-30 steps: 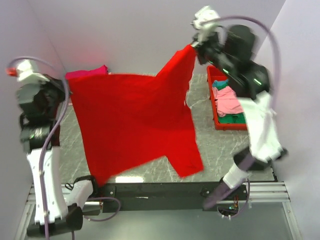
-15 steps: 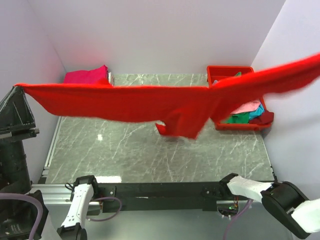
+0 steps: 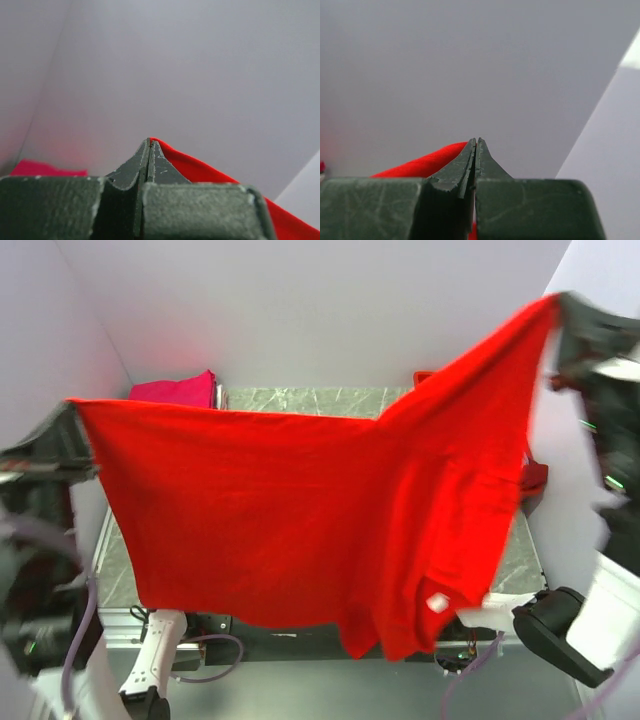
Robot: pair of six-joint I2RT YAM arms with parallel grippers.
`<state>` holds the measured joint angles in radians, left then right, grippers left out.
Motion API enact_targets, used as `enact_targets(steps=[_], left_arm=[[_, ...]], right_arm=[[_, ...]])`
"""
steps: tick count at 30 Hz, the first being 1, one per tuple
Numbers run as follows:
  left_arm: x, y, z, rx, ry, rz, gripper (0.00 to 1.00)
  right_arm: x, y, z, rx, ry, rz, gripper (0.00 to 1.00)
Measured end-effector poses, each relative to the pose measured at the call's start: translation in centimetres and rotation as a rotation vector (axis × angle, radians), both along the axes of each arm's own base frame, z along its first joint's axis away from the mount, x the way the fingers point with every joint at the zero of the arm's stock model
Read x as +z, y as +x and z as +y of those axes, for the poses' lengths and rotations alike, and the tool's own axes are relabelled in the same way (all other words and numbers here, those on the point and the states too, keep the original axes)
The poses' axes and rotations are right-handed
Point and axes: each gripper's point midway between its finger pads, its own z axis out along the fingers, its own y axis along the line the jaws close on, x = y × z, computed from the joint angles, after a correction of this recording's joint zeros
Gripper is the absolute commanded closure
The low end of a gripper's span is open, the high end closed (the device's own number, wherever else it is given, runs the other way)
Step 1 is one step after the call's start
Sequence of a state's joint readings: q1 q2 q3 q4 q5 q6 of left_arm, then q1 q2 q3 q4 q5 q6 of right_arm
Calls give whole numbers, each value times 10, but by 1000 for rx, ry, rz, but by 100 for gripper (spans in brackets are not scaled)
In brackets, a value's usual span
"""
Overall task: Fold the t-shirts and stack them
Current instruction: Flatten the tshirt out
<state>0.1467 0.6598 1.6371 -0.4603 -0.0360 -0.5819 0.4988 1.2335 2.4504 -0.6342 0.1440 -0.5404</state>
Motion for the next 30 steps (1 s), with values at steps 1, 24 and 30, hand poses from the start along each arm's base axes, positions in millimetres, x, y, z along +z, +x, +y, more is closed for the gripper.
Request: enact_targets(steps=[1, 24, 30], left_arm=[[-16, 14, 4, 12, -3, 40, 100], [-510, 254, 97, 249, -227, 1281, 100], [-521, 271, 123, 319, -242, 1270, 100]], right_arm=[[-12, 18, 8, -6, -24, 40, 100], [-532, 440, 154, 192, -224, 1028, 100], [-532, 436, 191, 185, -256, 986, 100]])
